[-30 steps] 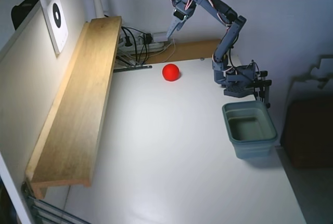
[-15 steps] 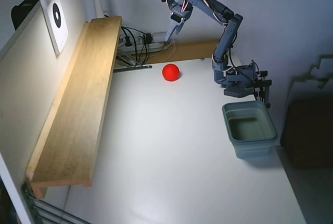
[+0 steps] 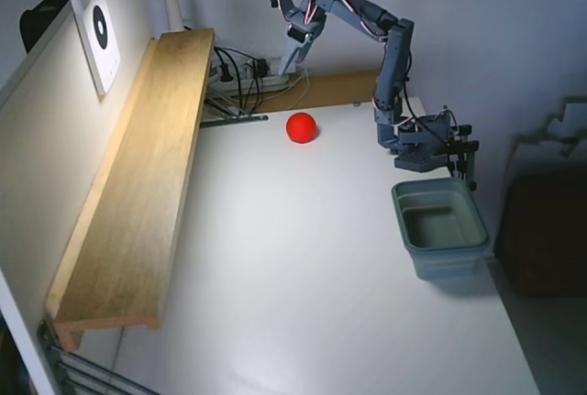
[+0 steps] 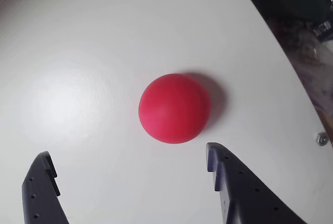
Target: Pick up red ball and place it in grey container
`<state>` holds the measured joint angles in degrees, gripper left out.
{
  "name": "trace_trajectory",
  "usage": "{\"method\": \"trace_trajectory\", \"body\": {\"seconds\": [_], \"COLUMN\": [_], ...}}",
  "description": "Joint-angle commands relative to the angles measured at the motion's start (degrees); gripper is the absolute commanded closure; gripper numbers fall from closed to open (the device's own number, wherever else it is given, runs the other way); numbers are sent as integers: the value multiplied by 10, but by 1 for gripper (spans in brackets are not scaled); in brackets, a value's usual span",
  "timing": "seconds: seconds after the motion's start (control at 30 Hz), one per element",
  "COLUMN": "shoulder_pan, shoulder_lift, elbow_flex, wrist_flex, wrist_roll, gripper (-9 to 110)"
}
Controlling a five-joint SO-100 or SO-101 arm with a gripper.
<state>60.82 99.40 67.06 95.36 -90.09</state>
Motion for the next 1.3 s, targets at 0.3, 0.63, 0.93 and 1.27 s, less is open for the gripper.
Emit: {"method": "trace_trajectory", "body": {"seconds": [0.3, 0.63, 0.93, 1.27], "shoulder_pan": [5, 5, 45, 45], "shoulder_lift": [-97, -107, -107, -107], "elbow_flex": [-113, -123, -123, -123], "wrist_flex": [-14, -14, -14, -14], "wrist_roll": [1, 1, 1, 1], "gripper": [63, 63, 63, 63]}}
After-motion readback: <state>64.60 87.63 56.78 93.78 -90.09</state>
